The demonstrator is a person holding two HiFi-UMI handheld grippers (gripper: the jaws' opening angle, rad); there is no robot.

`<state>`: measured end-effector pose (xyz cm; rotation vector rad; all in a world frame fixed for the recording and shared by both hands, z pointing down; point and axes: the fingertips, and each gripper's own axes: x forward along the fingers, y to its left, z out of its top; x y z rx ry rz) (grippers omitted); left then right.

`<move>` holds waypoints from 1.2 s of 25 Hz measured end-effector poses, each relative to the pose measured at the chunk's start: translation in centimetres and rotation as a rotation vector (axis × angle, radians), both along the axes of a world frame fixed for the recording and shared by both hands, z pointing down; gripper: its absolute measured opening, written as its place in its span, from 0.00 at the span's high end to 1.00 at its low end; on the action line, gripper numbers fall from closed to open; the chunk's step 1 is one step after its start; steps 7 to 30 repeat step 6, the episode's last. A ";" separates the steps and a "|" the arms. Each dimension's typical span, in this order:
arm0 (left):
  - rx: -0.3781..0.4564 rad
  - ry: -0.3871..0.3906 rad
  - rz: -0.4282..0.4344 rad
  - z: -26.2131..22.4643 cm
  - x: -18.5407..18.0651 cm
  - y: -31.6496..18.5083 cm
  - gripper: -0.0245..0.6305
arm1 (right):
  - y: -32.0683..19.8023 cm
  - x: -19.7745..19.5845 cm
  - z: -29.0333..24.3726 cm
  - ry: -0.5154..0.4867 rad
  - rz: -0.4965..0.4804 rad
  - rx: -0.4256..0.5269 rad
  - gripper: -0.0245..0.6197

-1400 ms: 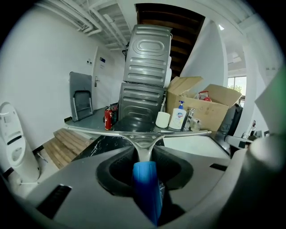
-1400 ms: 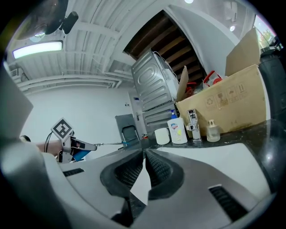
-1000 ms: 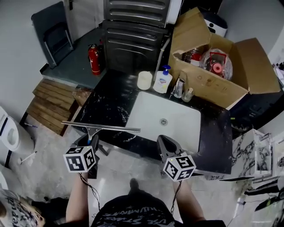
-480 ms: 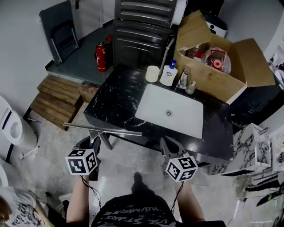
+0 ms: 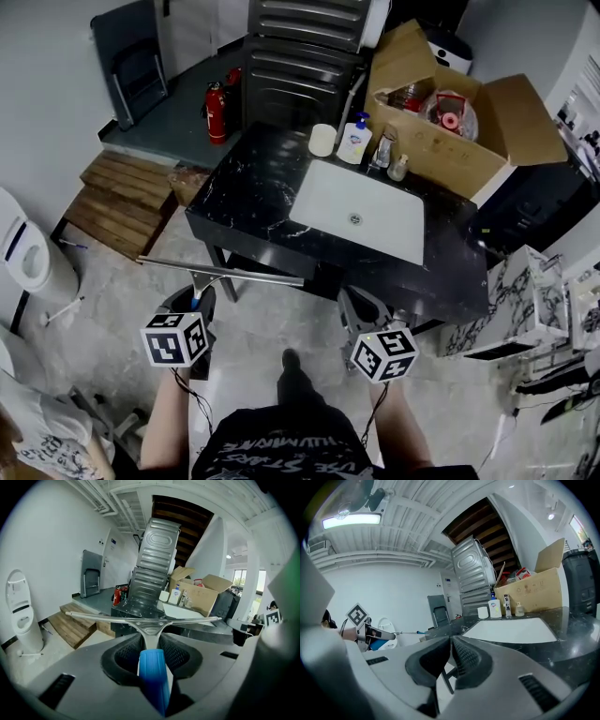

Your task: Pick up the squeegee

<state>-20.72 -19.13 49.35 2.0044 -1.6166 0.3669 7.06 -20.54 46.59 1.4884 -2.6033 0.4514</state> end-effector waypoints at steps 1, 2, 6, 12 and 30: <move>0.000 -0.001 0.001 0.0 0.1 0.7 0.75 | 0.7 0.0 0.1 0.000 0.000 -0.001 0.89; 0.001 -0.001 0.002 0.1 0.1 1.5 0.75 | 1.5 0.0 0.1 -0.001 -0.001 -0.002 0.89; 0.001 -0.004 0.009 0.4 0.5 4.6 0.75 | 4.7 0.1 0.3 0.000 -0.004 -0.004 0.89; 0.001 -0.004 0.009 0.4 0.5 4.6 0.75 | 4.7 0.1 0.3 0.000 -0.004 -0.004 0.89; 0.001 -0.004 0.009 0.4 0.5 4.6 0.75 | 4.7 0.1 0.3 0.000 -0.004 -0.004 0.89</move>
